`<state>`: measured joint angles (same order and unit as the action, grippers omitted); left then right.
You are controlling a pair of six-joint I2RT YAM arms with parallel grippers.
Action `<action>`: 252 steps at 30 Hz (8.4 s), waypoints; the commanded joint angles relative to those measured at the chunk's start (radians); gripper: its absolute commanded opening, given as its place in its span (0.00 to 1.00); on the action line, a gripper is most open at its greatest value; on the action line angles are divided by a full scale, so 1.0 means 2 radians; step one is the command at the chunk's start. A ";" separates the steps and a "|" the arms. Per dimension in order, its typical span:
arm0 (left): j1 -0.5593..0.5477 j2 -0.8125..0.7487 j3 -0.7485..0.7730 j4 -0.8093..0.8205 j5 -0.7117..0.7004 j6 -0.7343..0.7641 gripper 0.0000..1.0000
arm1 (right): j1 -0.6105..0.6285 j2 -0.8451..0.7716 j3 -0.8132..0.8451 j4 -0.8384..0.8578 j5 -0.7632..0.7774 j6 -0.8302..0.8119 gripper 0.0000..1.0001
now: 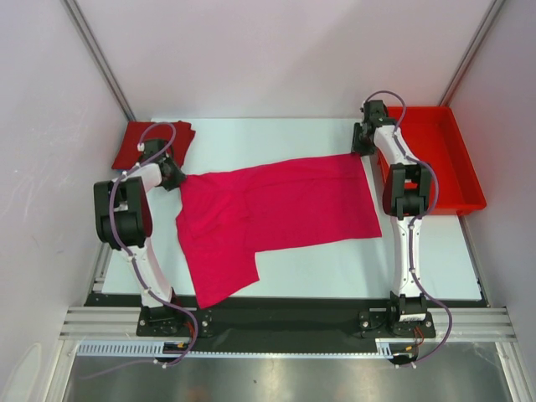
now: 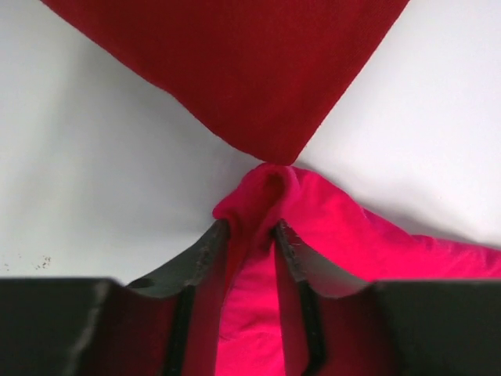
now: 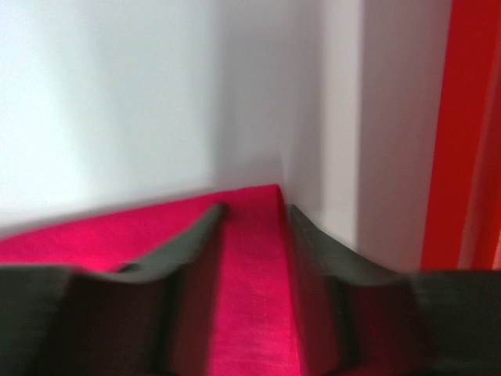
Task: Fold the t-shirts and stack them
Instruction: Fold the tshirt
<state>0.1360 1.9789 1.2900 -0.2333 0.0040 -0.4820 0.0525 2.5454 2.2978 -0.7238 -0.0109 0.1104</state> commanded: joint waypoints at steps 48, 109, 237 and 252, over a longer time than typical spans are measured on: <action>-0.164 -0.451 -0.196 -0.330 -0.150 -0.197 0.63 | 0.158 -0.363 -0.316 -0.080 -0.041 0.058 0.57; -0.394 -0.611 -0.377 -0.373 -0.110 -0.363 0.27 | 0.426 -0.117 -0.252 0.179 -0.126 0.179 0.00; -0.218 -0.413 -0.053 -0.276 -0.221 -0.060 0.00 | -0.005 -0.355 -0.448 -0.001 0.035 0.094 0.00; -0.202 -0.252 0.050 -0.229 -0.224 -0.030 0.00 | -0.013 -0.241 -0.312 -0.019 0.014 0.073 0.04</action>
<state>-0.2810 1.4601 1.3186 -0.7246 -0.4160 -0.5735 0.0311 2.0373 1.6135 -0.7521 0.0330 0.2745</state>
